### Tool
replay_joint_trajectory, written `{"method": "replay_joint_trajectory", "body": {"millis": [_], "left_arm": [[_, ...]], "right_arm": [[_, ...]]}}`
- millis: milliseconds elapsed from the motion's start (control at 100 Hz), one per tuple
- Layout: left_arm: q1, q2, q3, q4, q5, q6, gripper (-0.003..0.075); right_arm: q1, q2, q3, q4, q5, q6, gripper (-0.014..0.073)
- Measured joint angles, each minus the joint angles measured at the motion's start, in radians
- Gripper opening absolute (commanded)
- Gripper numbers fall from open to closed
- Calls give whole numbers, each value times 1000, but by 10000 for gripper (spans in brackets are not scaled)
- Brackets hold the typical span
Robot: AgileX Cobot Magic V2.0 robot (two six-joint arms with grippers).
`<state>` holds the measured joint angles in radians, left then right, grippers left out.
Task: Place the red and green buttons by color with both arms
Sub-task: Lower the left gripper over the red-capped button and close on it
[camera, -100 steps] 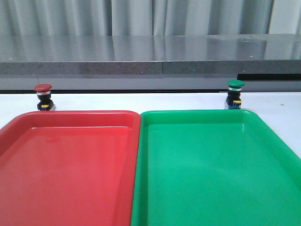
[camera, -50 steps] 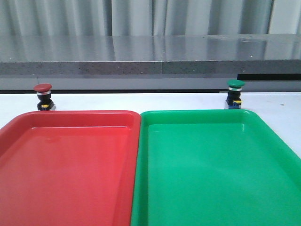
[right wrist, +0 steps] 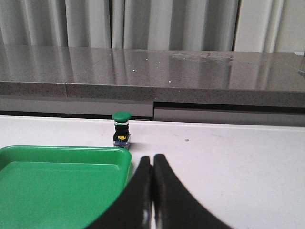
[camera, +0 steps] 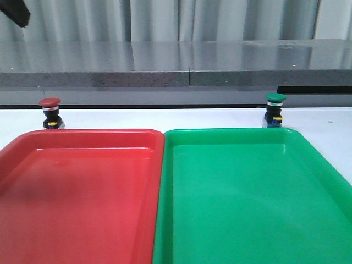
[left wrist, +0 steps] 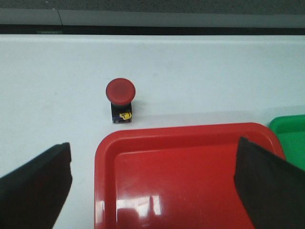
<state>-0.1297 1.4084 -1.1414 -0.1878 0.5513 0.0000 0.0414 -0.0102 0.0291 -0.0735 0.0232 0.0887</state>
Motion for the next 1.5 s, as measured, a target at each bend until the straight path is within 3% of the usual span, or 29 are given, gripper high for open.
{"method": "replay_joint_trajectory", "body": {"millis": [470,1030,1260,1500], "left_arm": [[-1,466,-357,39,-4,0,638],[-1,694,-452,108,-26,-33,618],[-1,711,-456,110,-27,-35,510],[-1,711,-458,110,-34,-35,194]], "right_arm": [[0,0,0,0,0,0,-67],[0,0,0,0,0,0,-67],[0,0,0,0,0,0,-67],[0,0,0,0,0,0,-67]]}}
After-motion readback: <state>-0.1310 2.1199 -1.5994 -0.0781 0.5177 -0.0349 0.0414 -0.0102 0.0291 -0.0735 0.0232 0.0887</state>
